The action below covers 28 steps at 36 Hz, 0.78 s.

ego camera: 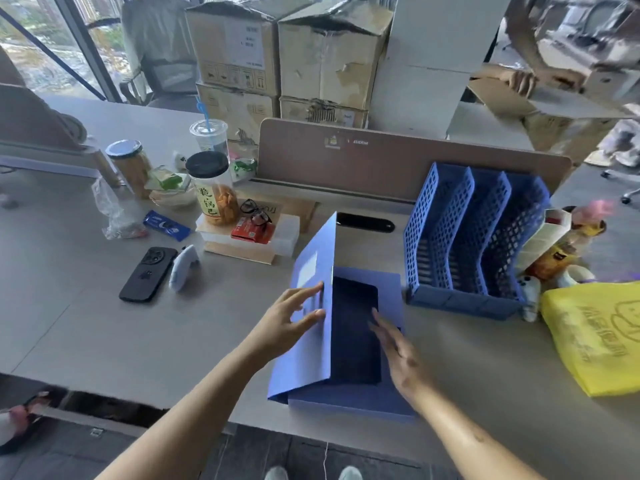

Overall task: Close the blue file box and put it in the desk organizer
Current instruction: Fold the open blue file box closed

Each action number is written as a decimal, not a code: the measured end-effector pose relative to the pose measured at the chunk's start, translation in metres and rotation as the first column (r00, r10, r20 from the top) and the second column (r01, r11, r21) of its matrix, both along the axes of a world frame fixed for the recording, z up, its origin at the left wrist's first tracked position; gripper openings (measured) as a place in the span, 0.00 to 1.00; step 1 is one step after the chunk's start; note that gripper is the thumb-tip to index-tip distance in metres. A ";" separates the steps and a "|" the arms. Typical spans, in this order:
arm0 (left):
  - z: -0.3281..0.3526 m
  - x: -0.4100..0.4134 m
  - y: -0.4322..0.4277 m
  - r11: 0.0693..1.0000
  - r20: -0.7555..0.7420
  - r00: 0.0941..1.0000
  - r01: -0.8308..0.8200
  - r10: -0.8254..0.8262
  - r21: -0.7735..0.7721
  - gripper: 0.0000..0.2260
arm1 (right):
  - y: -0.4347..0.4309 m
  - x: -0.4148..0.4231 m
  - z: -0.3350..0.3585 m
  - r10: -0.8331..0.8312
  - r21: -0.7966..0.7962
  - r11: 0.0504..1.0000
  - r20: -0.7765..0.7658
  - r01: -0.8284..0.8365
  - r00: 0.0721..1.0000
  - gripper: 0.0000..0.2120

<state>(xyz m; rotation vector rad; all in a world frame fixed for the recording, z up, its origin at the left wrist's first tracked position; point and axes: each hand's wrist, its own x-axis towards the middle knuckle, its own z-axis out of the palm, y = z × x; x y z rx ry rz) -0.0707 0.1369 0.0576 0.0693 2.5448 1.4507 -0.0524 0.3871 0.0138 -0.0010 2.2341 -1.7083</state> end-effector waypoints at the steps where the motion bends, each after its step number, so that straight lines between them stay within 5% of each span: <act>1: -0.008 -0.003 0.006 1.000 0.008 1.000 0.007 -0.007 -0.013 0.23 | -0.003 -0.002 0.004 -0.039 -0.042 0.998 0.007 0.040 0.999 0.17; 5: -0.041 -0.007 0.017 0.996 0.111 0.992 -0.055 0.063 -0.067 0.35 | -0.008 -0.008 0.019 -0.115 -0.110 0.988 -0.053 0.108 0.992 0.18; 10: -0.069 -0.001 0.010 0.948 0.308 0.904 -0.238 0.295 -0.210 0.61 | -0.015 -0.010 0.021 -0.119 -0.196 0.973 0.012 0.119 0.993 0.26; 12: -0.073 0.004 0.009 0.931 0.335 0.878 -0.267 0.342 -0.250 0.60 | -0.017 -0.002 0.021 -0.101 -0.157 0.982 0.029 0.104 0.994 0.27; 15: -0.084 -0.014 0.050 0.933 0.351 0.896 -0.156 0.272 -0.323 0.59 | 0.023 0.003 0.009 -0.276 -0.134 0.947 0.116 0.291 0.954 0.26; 28: -0.094 -0.016 0.075 0.912 0.305 0.886 -0.248 0.350 -0.326 0.58 | 0.040 0.000 -0.020 -0.298 0.020 0.953 0.211 0.301 0.931 0.32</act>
